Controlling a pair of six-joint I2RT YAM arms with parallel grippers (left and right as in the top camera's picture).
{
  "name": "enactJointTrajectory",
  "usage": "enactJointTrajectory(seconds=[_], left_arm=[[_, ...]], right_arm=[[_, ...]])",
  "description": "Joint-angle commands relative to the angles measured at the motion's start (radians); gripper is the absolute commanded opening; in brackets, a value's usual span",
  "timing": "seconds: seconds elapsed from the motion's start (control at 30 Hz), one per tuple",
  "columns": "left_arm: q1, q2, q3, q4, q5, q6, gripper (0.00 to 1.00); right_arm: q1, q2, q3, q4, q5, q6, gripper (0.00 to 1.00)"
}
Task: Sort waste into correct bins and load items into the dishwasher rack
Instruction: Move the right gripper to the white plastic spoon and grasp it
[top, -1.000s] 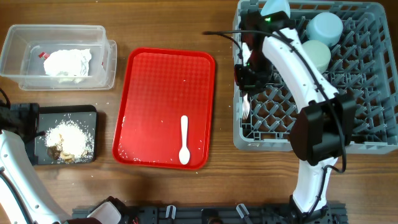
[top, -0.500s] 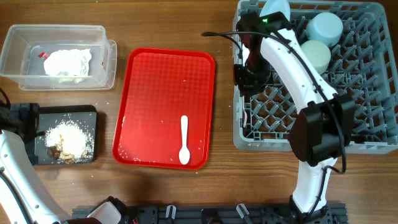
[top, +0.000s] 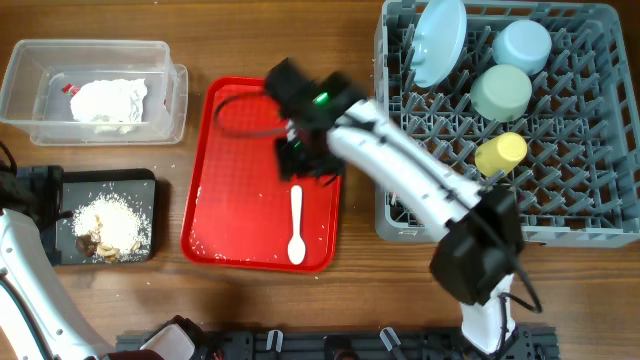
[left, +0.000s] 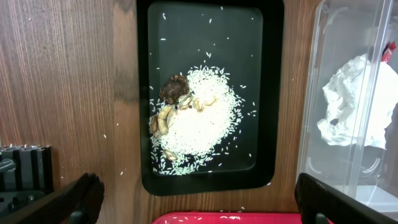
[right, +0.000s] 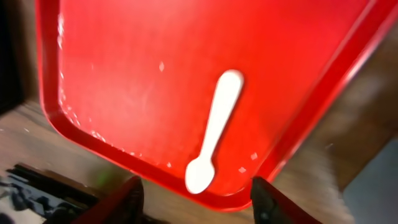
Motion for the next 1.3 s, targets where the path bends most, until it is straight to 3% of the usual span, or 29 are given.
enactJointTrajectory(seconds=[0.0, 0.17, 0.3, 0.43, 0.73, 0.9, 1.1, 1.27], left_arm=[[0.005, 0.003, -0.003, 0.000, -0.013, -0.002, 1.00], [0.005, 0.003, -0.003, 0.000, -0.013, -0.002, 1.00], [0.005, 0.003, -0.003, 0.000, -0.013, -0.002, 1.00], [0.005, 0.003, -0.003, 0.000, -0.013, -0.002, 1.00], [0.005, 0.003, -0.003, 0.000, -0.013, -0.002, 1.00], [0.005, 0.003, -0.003, 0.000, -0.013, -0.002, 1.00], [0.005, 0.003, -0.003, 0.000, -0.013, -0.002, 1.00], [0.005, 0.003, -0.003, 0.000, -0.013, -0.002, 1.00]], right_arm=[[0.062, 0.043, -0.031, -0.013, 0.087, 0.078, 0.58], [0.099, 0.048, -0.165, 0.064, 0.071, 0.128, 0.56], [0.099, 0.052, -0.292, 0.195, 0.037, 0.132, 0.43], [0.105, 0.064, -0.359, 0.271, 0.010, 0.145, 0.39], [0.106, 0.130, -0.364, 0.286, -0.032, 0.125, 0.37], [0.106, 0.130, -0.362, 0.284, -0.032, 0.127, 0.22], [0.105, 0.130, -0.362, 0.287, -0.021, 0.129, 0.23], [0.076, 0.130, -0.337, 0.267, -0.021, 0.127, 0.18]])
